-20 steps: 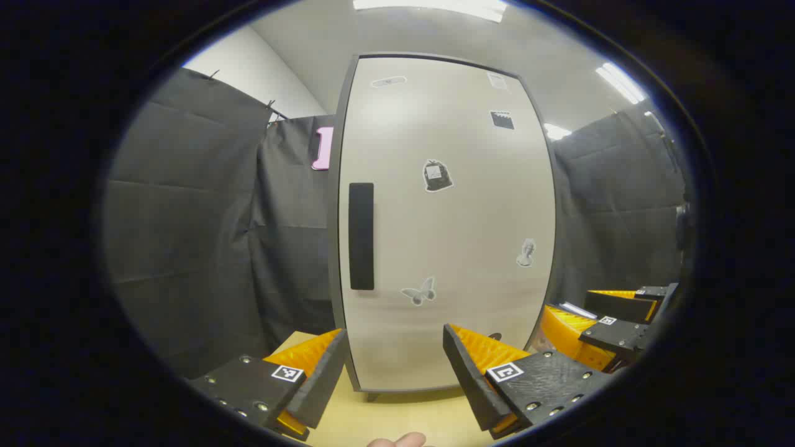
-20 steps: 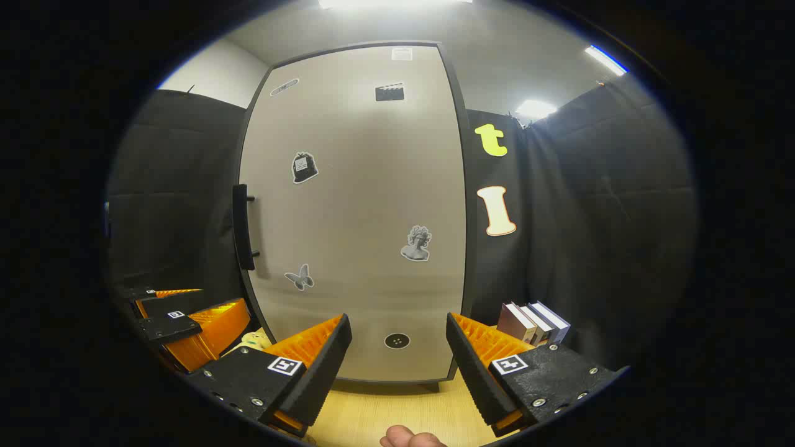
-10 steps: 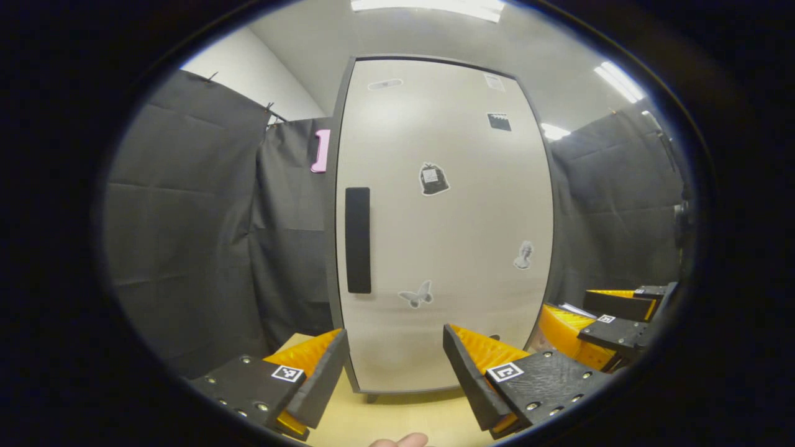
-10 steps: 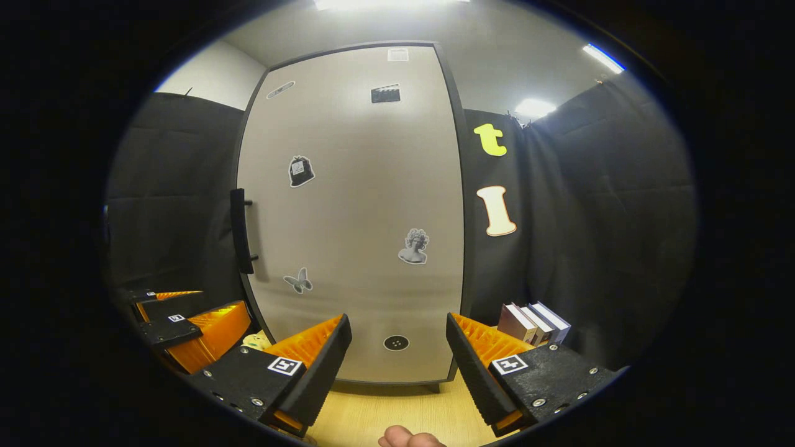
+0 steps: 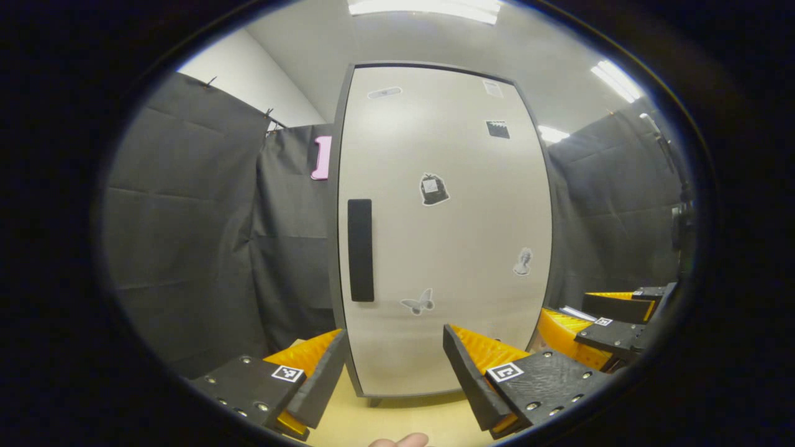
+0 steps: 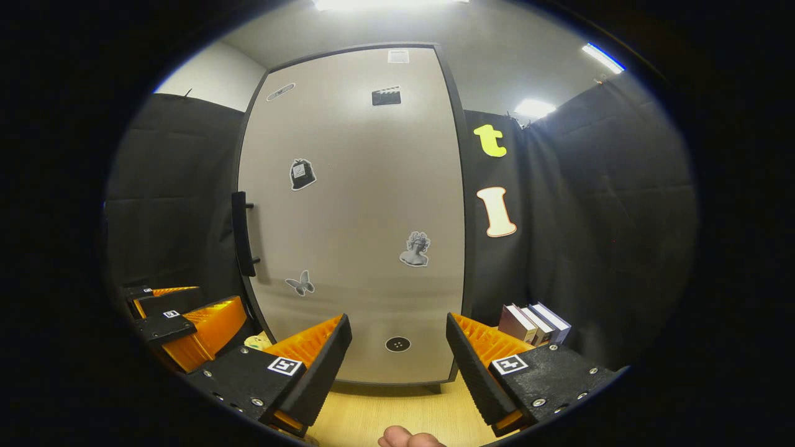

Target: Open the cabinet door with the right hand, grasp the bottle in the cabinet with the left hand and place it on the coaster, then close the cabinet door with the right hand.

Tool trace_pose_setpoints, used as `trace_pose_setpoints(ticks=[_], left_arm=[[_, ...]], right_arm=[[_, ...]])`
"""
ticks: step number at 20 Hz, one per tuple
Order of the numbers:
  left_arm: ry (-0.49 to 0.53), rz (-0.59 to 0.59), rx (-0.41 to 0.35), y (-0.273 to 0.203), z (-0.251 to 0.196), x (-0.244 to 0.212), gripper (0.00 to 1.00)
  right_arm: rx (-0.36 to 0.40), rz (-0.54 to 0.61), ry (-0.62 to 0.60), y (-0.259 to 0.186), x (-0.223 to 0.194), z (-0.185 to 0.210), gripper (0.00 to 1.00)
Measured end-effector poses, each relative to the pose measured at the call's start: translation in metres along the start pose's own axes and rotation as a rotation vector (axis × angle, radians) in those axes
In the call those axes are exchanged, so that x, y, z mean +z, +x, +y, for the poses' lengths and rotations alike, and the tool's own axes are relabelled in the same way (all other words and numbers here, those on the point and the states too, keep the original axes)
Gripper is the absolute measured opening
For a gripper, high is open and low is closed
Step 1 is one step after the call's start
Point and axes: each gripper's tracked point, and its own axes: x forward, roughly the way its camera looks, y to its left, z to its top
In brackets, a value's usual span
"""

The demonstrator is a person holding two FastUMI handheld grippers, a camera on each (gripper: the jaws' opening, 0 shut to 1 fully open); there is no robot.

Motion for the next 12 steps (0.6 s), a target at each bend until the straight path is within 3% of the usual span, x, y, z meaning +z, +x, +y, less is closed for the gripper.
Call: trace_pose_setpoints(ticks=[12], left_arm=[[-0.007,-0.01,-0.005,-0.0026,0.002,0.0019,0.9]], right_arm=[[-0.001,-0.01,-0.01,0.0019,0.0073,0.0042,0.95]])
